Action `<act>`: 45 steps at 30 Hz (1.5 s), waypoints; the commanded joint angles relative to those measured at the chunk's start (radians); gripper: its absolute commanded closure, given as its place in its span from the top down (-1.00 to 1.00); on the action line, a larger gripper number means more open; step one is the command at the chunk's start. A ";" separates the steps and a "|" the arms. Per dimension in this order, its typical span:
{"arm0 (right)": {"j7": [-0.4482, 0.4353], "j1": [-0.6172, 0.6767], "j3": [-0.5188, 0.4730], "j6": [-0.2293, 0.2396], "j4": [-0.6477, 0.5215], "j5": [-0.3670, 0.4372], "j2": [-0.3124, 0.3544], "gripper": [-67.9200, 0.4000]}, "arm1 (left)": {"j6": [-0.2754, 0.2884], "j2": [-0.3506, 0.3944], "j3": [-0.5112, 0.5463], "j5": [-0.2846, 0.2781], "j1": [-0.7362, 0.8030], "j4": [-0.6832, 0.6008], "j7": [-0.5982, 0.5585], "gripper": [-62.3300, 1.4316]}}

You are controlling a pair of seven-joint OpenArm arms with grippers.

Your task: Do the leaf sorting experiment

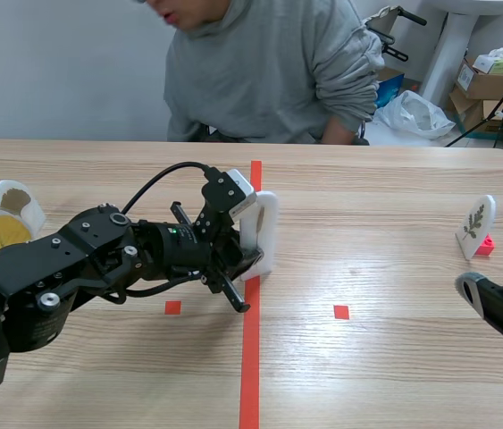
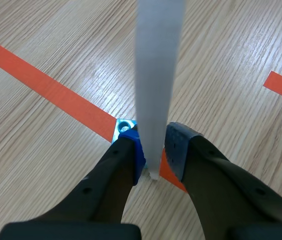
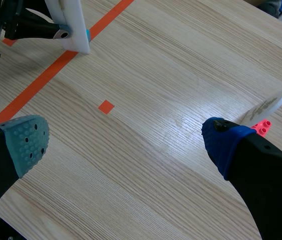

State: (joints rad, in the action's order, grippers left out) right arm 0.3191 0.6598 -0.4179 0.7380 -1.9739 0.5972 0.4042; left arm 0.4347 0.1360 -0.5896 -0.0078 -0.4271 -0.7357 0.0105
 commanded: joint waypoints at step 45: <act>-0.008 -0.009 -0.006 0.008 0.001 0.008 0.000 0.86 | -0.062 0.045 0.704 -0.235 0.690 -0.768 0.134 -0.78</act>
State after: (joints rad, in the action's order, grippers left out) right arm 0.3191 0.6598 -0.4179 0.7380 -1.9739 0.5976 0.4042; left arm 0.3740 0.1829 0.1200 -0.2329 0.2893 -1.5063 0.1673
